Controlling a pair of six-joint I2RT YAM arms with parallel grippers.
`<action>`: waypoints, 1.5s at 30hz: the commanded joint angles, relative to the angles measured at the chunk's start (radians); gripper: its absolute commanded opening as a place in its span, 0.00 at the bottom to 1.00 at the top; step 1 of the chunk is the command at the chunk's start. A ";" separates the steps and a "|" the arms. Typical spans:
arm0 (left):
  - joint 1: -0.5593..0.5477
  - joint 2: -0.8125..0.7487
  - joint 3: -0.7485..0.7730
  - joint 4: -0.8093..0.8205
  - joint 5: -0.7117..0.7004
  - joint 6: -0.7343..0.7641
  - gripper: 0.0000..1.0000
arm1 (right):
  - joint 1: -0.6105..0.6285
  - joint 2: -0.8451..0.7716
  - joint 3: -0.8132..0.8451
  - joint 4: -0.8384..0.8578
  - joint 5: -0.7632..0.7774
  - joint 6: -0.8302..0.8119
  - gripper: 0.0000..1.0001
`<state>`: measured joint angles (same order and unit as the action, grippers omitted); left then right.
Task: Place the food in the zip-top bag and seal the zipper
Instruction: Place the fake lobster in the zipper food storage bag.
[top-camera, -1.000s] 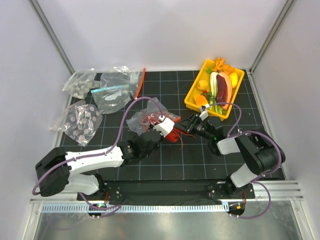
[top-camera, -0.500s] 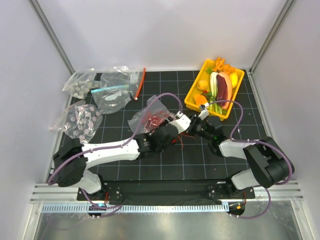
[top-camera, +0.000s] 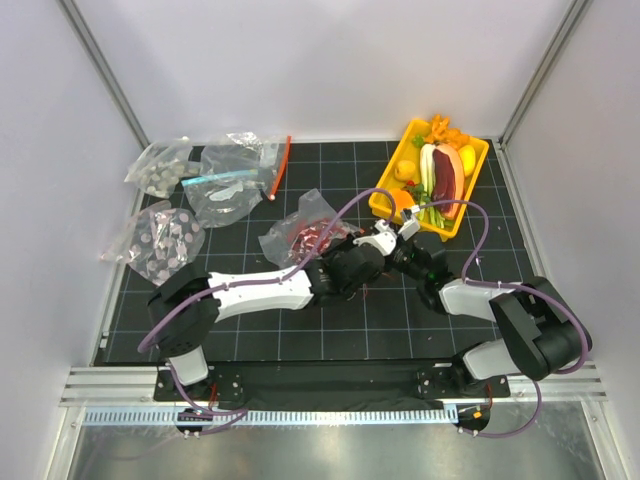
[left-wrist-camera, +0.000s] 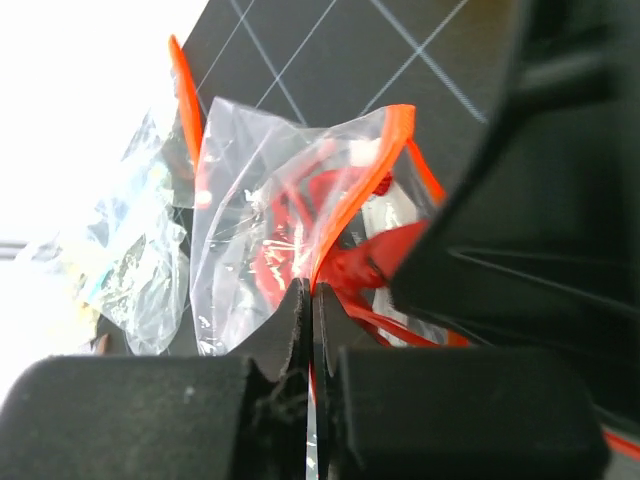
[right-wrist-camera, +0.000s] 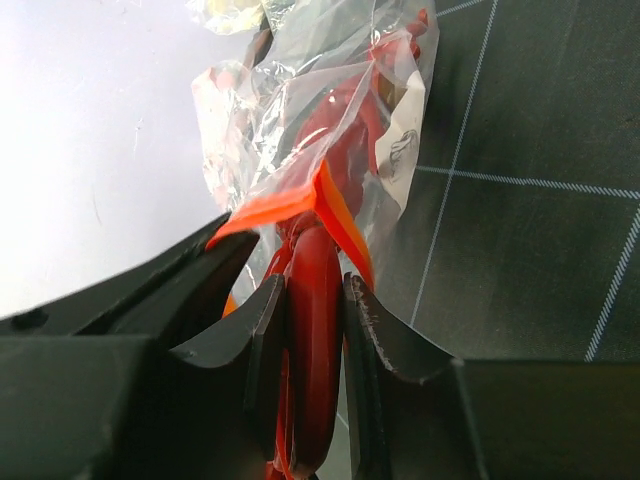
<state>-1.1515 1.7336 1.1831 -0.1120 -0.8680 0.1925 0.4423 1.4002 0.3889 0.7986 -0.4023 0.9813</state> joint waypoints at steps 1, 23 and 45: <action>0.039 0.000 0.035 0.021 -0.059 0.012 0.00 | 0.006 -0.036 0.018 0.045 0.017 -0.016 0.01; 0.035 -0.265 -0.362 0.560 0.300 0.216 0.00 | 0.053 0.034 0.102 0.059 -0.139 0.073 0.01; 0.026 -0.508 -0.508 0.609 0.676 0.021 0.00 | 0.202 -0.040 0.171 -0.249 0.144 -0.207 0.01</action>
<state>-1.1191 1.2800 0.6781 0.3958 -0.2871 0.2523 0.6167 1.3682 0.5171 0.5667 -0.3435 0.8536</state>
